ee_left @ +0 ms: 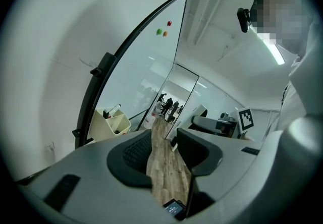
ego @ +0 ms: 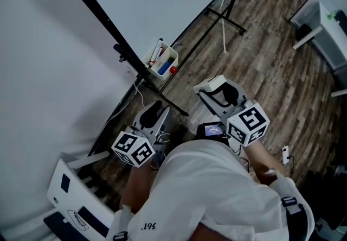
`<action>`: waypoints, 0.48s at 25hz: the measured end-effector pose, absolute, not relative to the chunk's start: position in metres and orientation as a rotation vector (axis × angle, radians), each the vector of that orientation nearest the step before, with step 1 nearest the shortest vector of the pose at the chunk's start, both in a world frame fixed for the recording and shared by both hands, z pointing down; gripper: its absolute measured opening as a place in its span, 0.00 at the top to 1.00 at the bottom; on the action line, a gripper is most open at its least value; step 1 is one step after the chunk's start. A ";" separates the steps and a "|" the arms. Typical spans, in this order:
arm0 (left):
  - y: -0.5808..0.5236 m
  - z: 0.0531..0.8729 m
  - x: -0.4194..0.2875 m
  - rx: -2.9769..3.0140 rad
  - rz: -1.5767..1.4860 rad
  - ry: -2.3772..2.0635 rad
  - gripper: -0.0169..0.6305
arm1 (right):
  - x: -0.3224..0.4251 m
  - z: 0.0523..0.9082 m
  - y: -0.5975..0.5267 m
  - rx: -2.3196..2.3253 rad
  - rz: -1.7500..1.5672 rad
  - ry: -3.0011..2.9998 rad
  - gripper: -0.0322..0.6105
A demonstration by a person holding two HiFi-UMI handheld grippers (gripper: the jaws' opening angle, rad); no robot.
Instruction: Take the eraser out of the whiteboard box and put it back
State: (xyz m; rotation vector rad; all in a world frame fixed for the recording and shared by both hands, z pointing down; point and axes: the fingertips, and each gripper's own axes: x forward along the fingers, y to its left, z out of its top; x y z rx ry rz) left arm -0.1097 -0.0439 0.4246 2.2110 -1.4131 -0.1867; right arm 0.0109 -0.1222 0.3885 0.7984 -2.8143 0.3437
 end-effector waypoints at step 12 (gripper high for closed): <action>-0.074 0.399 -0.135 2.264 -0.198 -1.487 0.72 | -0.005 0.354 -0.156 0.821 0.246 -2.876 0.52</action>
